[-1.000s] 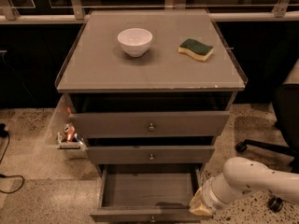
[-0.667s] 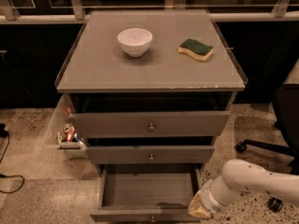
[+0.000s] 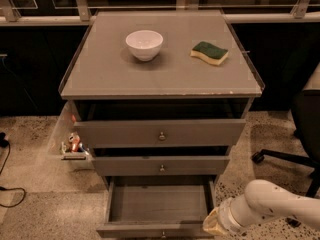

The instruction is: Close bottom drawer

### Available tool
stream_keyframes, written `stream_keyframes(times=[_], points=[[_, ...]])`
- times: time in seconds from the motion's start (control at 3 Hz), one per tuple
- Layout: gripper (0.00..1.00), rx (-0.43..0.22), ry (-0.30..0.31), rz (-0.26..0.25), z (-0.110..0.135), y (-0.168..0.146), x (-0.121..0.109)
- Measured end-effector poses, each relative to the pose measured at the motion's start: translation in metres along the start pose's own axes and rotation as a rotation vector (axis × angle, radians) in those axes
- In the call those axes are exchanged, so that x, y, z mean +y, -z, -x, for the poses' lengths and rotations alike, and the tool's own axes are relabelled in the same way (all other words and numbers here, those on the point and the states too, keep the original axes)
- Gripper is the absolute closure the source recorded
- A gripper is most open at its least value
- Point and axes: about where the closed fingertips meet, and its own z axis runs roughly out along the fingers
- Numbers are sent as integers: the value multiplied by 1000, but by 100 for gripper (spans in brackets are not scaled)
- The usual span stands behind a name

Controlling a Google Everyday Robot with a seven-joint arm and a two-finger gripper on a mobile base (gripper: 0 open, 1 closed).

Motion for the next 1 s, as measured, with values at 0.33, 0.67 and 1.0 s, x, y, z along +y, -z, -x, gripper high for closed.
stream_keyframes(times=[0.33,0.67,1.0], points=[[100,-61,-7,-75,-36,-31,-32],[100,-131,-46,-112,-70,-73,-71],[100,-131,-46,-112,-70,-73,-71]])
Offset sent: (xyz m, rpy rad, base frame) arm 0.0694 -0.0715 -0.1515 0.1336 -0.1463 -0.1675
